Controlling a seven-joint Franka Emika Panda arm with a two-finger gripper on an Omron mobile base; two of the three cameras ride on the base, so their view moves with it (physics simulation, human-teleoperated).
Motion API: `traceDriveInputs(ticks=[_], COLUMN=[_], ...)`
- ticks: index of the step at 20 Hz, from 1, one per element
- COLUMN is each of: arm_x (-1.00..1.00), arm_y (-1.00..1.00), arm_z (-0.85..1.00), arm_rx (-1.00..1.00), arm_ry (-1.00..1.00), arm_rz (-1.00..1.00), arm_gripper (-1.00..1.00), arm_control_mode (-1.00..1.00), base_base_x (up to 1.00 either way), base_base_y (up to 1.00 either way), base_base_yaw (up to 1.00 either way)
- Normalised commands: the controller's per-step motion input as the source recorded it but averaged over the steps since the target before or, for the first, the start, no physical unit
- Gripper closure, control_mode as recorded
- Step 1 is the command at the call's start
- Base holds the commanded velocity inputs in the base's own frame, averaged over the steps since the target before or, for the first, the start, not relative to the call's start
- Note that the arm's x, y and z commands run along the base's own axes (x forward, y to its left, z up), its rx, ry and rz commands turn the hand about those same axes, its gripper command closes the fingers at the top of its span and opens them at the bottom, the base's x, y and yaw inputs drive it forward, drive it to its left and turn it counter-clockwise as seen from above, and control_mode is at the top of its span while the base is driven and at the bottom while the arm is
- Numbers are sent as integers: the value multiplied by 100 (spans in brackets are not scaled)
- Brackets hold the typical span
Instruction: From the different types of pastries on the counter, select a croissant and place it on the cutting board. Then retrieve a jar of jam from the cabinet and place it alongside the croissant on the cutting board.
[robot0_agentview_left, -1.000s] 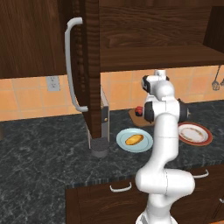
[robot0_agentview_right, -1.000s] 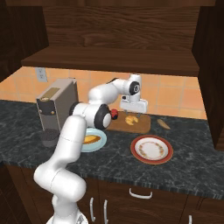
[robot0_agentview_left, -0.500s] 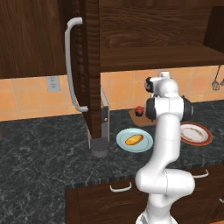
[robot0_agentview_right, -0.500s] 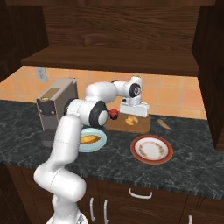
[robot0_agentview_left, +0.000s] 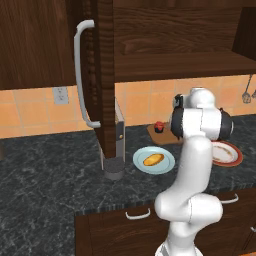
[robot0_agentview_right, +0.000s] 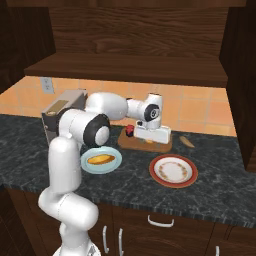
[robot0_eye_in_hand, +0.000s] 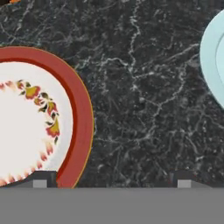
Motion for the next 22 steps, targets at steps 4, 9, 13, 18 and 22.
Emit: traceDriveInputs(ticks=[4, 9, 13, 18, 22], arm_x=[-100, -100, -100, -100, -100], arm_y=[-17, -23, -20, 0, 4], arm_z=[12, 47, 93, 86, 53], arm_rx=[0, 0, 0, 0, -1], arm_ry=[-17, -4, 0, -5, -10], arm_rz=[1, 0, 0, 0, 0], arm_gripper=[-100, -100, -100, -100, -100], arm_control_mode=[-100, -100, -100, -100, -100], base_base_x=[0, 0, 0, 0, 0], base_base_y=[0, 0, 0, 0, 0], base_base_yaw=[0, 0, 0, 0, 0])
